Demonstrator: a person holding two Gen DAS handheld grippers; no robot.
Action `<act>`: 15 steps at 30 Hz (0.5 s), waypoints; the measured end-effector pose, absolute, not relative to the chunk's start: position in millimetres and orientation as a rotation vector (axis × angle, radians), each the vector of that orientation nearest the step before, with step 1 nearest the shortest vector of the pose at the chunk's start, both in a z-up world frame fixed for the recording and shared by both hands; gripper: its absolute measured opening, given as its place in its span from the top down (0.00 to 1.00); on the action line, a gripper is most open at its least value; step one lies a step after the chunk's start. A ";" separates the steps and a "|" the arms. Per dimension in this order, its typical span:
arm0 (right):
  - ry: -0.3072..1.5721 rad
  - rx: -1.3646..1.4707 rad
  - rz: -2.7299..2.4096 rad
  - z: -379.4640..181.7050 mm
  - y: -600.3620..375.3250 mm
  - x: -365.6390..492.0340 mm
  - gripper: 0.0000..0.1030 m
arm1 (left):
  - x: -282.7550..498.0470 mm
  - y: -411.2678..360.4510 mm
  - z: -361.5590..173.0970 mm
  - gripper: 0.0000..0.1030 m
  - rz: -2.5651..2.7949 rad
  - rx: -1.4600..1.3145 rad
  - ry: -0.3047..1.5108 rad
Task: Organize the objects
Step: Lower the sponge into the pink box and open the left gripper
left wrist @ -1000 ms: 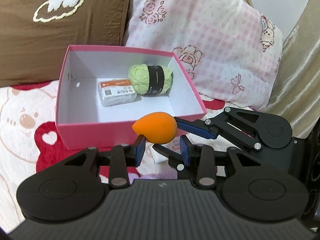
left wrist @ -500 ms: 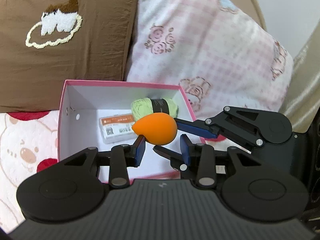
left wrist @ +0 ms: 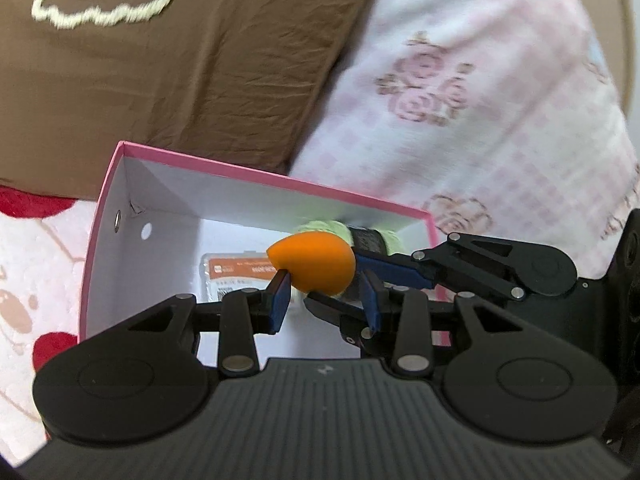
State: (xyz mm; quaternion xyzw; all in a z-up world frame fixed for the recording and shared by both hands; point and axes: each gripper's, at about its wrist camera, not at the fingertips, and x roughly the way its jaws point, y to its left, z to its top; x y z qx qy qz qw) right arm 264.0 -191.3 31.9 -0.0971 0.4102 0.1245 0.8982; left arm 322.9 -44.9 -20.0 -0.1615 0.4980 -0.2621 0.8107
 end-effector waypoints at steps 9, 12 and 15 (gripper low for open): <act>0.919 -0.272 0.291 -0.3 -198.9 313.6 0.64 | 357.3 -45.3 -60.9 0.66 -0.509 -0.446 1.093; 0.937 -0.302 0.298 -9.1 -198.5 324.3 0.64 | 365.7 -45.3 -71.3 0.66 -0.489 -0.460 1.105; 0.954 -0.303 0.303 -17.8 -198.4 334.6 0.64 | 374.5 -47.0 -79.5 0.66 -0.465 -0.459 1.110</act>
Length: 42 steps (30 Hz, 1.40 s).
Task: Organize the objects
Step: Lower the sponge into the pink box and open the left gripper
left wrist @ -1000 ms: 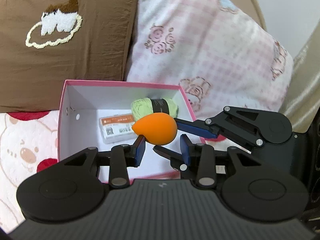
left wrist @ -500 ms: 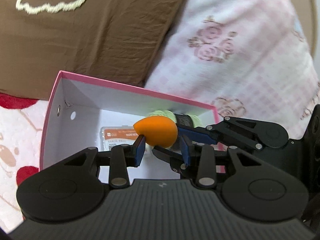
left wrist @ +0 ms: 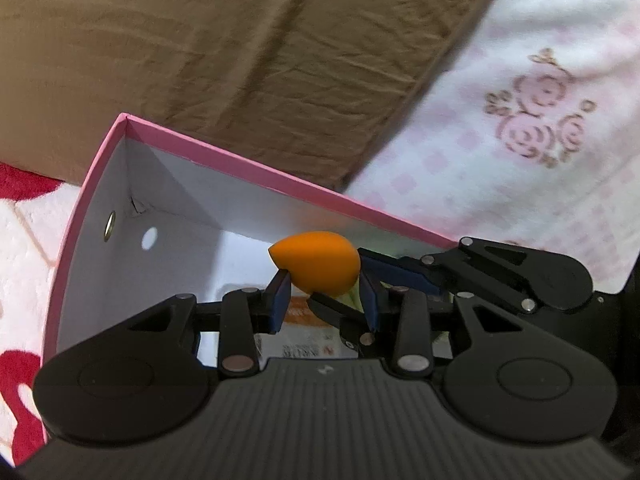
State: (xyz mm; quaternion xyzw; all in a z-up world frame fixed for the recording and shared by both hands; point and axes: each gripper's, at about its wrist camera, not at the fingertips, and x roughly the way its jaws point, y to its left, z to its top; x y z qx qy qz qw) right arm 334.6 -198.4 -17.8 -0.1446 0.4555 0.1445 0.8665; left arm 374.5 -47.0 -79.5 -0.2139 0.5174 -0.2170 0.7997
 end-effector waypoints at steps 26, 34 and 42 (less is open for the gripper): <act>1.050 -0.225 0.303 -37.7 -206.6 350.2 0.62 | 385.7 -55.1 -97.4 0.66 -0.478 -0.467 1.186; 1.016 -0.276 0.279 -30.5 -211.2 340.6 0.60 | 383.0 -61.8 -94.4 0.66 -0.482 -0.435 1.163; 0.941 -0.191 0.260 -9.2 -226.7 306.6 0.58 | 367.3 -54.5 -70.8 0.65 -0.458 -0.346 1.129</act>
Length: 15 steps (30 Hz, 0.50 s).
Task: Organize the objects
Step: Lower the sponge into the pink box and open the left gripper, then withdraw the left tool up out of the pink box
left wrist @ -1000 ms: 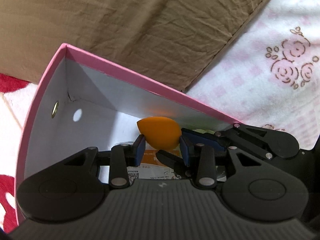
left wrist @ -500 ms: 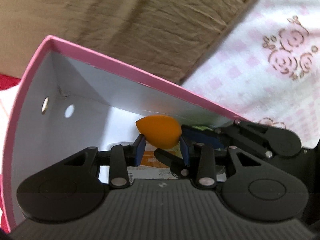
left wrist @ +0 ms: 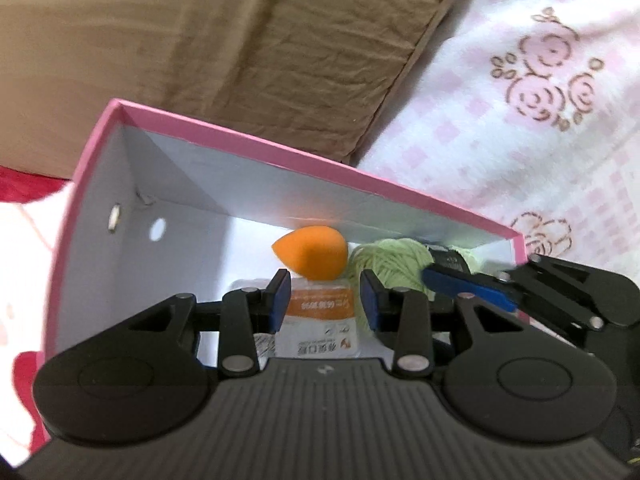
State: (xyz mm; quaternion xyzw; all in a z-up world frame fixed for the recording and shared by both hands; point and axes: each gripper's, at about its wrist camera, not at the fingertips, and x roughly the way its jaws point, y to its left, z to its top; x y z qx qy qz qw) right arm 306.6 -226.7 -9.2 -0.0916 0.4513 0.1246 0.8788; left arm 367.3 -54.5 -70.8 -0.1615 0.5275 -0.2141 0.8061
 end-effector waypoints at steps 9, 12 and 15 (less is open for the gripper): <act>0.846 -0.123 0.253 20.5 -225.3 270.5 0.50 | 319.2 -37.6 -34.3 0.60 -0.447 -0.321 1.056; 0.825 -0.121 0.246 26.5 -217.3 255.7 0.48 | 310.6 -43.1 -28.9 0.59 -0.451 -0.303 1.040; 0.813 -0.111 0.231 35.0 -216.9 237.1 0.48 | 291.1 -42.4 -13.8 0.56 -0.447 -0.274 1.019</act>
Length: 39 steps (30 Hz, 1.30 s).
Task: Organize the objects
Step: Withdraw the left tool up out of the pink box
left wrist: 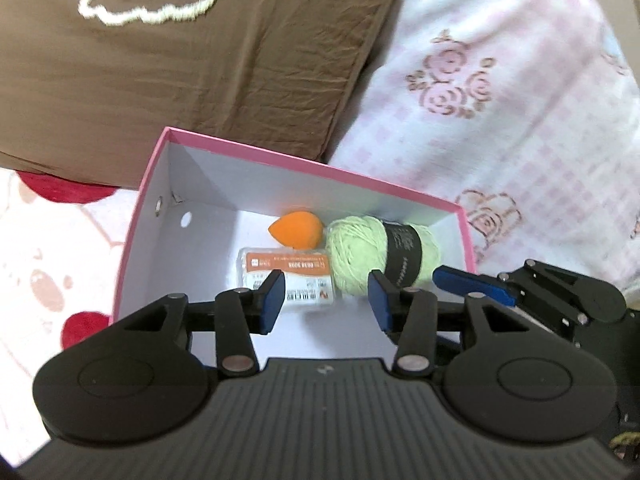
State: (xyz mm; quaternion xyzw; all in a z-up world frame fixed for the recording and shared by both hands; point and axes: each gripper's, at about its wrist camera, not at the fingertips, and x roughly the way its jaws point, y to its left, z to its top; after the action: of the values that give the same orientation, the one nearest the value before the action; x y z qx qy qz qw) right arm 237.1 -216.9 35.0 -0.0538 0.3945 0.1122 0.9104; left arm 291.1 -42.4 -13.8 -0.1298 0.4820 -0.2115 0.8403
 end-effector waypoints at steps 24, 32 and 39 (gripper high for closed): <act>0.758 -0.056 0.165 88.3 -214.2 144.1 0.11 | 182.5 -23.0 68.5 0.35 -0.408 -0.095 1.016; 0.771 -0.039 0.133 90.7 -216.7 120.1 0.10 | 160.2 -17.9 81.3 0.33 -0.408 -0.074 1.035; 0.784 -0.041 0.111 100.0 -206.8 98.0 0.10 | 134.2 -7.9 88.4 0.27 -0.397 -0.077 1.016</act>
State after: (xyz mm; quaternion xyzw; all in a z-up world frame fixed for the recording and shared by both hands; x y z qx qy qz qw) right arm 98.0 -206.8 100.0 -0.0199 0.3817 0.0543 0.9225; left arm 134.2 -7.9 88.4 -0.0364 0.4830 -0.1886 0.8543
